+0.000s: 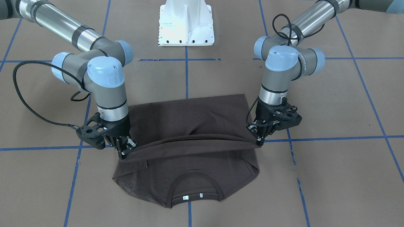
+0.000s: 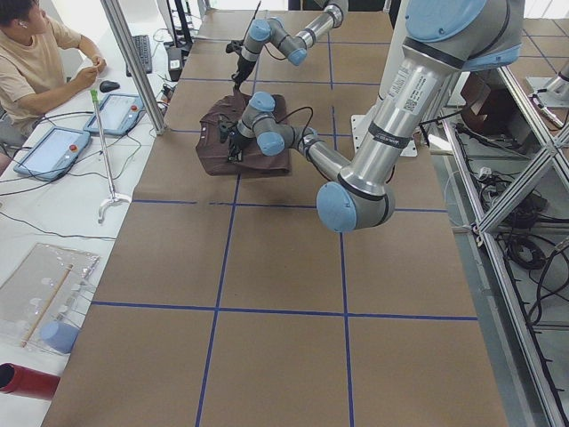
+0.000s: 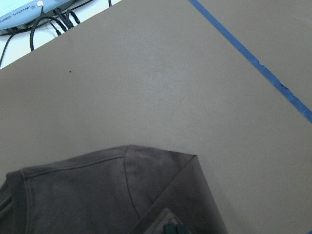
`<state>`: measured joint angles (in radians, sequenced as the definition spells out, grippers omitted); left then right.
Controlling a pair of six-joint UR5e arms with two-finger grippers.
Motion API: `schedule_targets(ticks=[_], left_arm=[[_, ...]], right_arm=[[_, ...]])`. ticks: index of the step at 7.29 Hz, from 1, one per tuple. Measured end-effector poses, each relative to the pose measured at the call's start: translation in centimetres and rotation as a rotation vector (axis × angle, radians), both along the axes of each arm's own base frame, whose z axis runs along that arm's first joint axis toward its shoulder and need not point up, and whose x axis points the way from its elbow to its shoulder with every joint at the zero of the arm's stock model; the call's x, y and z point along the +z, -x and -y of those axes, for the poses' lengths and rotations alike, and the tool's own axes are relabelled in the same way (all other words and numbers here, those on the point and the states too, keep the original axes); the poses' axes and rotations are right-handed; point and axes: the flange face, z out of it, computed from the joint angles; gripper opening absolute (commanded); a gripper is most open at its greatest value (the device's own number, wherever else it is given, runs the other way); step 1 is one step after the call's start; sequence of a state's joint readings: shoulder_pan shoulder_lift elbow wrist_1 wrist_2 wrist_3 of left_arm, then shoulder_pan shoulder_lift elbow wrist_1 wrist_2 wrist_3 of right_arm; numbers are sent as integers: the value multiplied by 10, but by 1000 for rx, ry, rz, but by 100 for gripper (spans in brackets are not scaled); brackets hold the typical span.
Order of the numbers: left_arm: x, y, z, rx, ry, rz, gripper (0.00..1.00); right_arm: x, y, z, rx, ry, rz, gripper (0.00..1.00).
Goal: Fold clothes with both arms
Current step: 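Release the hem near the collar and raise both grippers, then lower the right gripper to the folded shirt's edge nearest it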
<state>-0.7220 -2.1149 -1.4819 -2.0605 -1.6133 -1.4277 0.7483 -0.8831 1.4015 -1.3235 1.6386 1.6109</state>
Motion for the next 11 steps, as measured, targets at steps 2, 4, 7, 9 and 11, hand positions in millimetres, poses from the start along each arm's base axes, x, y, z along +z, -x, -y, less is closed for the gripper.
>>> schedule_targets(ticks=[2,4,7,9,11], left_arm=[[-2,-4,17,-9,-14,-2,0],[-14,3,30,-23,-28,-9,0],[-10,3,36,-19,-32,8,28],[-10,2,38,-15,-33,14,44],[-11,5,40,-19,-44,5,44]], right_arm=[[4,1,23,-8,12,-29,0],[8,-8,37,-17,11,-47,0],[11,-4,41,-32,15,-60,27],[7,1,45,-34,16,-61,43],[-1,1,49,-30,-1,-38,44]])
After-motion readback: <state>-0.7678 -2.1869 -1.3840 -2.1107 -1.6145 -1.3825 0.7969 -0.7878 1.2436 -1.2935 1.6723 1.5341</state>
